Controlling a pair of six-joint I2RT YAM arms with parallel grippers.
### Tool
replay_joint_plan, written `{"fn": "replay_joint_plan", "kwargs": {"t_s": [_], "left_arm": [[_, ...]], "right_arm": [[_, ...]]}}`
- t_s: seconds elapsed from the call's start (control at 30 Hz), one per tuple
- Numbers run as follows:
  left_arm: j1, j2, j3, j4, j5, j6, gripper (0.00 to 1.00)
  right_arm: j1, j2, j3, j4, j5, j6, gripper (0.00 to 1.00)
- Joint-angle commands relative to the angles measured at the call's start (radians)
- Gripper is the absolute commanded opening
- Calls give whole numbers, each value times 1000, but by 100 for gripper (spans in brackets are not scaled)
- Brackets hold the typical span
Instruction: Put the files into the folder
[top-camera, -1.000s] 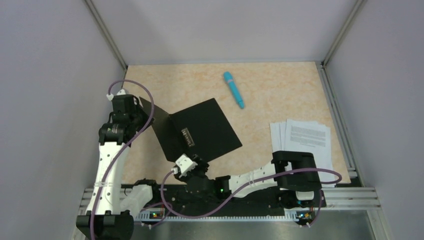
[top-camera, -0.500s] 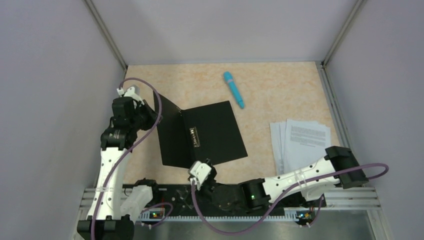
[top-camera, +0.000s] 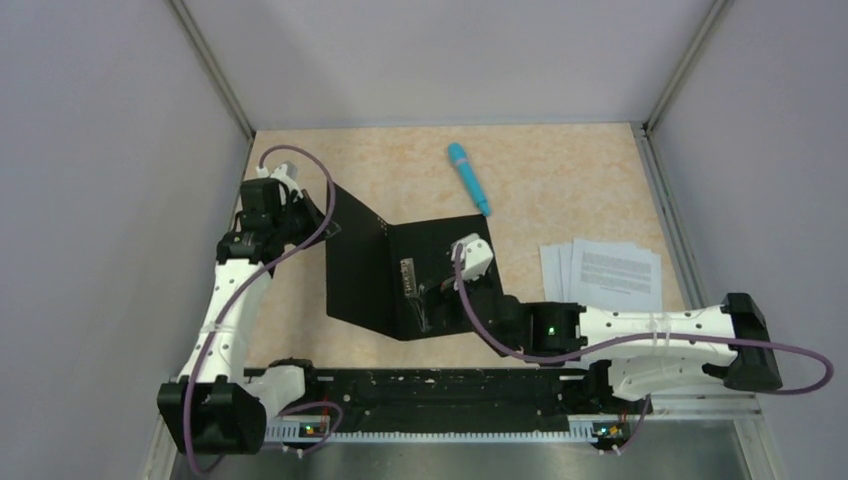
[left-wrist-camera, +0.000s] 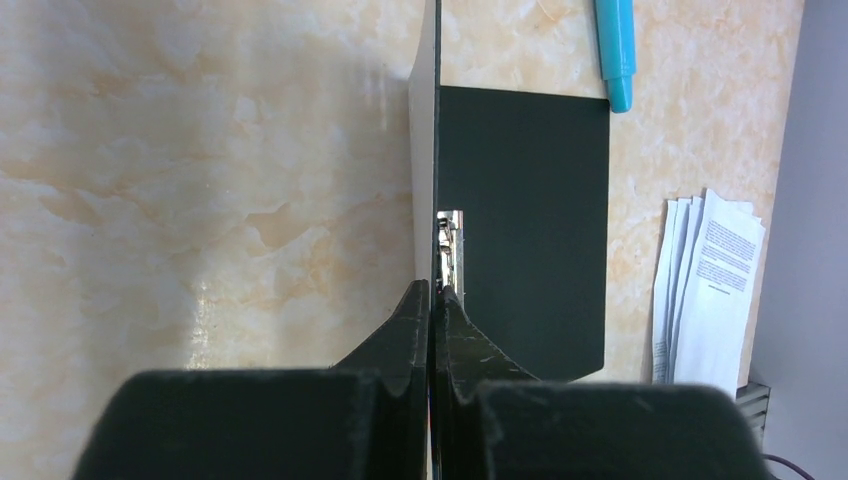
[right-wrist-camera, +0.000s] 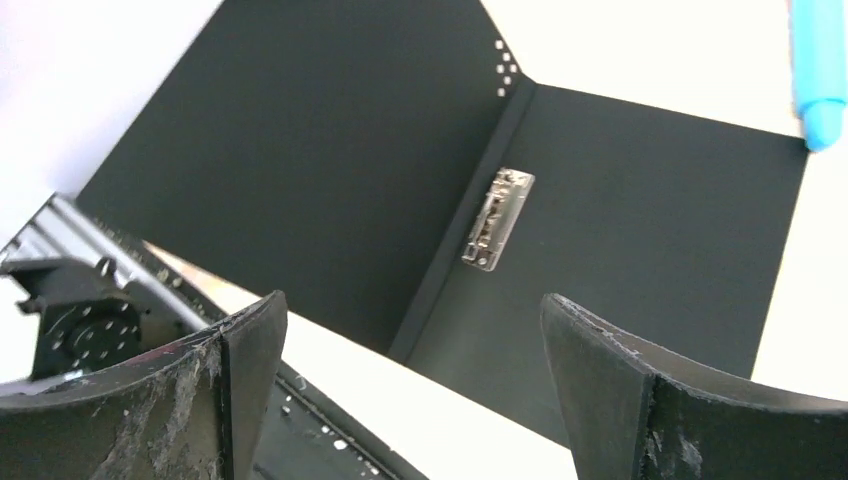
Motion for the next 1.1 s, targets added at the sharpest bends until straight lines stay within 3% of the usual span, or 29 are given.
{"fn": "replay_joint_plan", "kwargs": {"t_s": [0.0,0.1,0.27,0.4,0.47,0.53,0.73,0.8,1.07], "left_arm": [[13,26,63,58,-11,21,0],[39,56,92,30,-49,47,3],[58,114,158,-27,-181,82,43],[58,147,260,-114,-479,92,55],[58,148,320,-153,-584,92,57],[57,128,379,-172,-597,99,57],[23,53,446,-158,-375,43,52],[-20,59,429,-157,-303,11,46],[-154,82,246,-94,-241,-73,31]], "right_arm": [[-96,-56,-28,-77,-59,97,95],[-159,-58,-41,-85,-96,109,96],[-238,-18,-36,-84,-162,126,95],[-275,51,-13,-84,-194,130,96],[-289,88,2,-85,-207,132,95],[-300,131,23,-84,-214,131,95],[-317,322,125,-84,-249,124,95],[-327,378,159,-80,-265,122,95],[-366,600,318,-81,-294,111,91]]}}
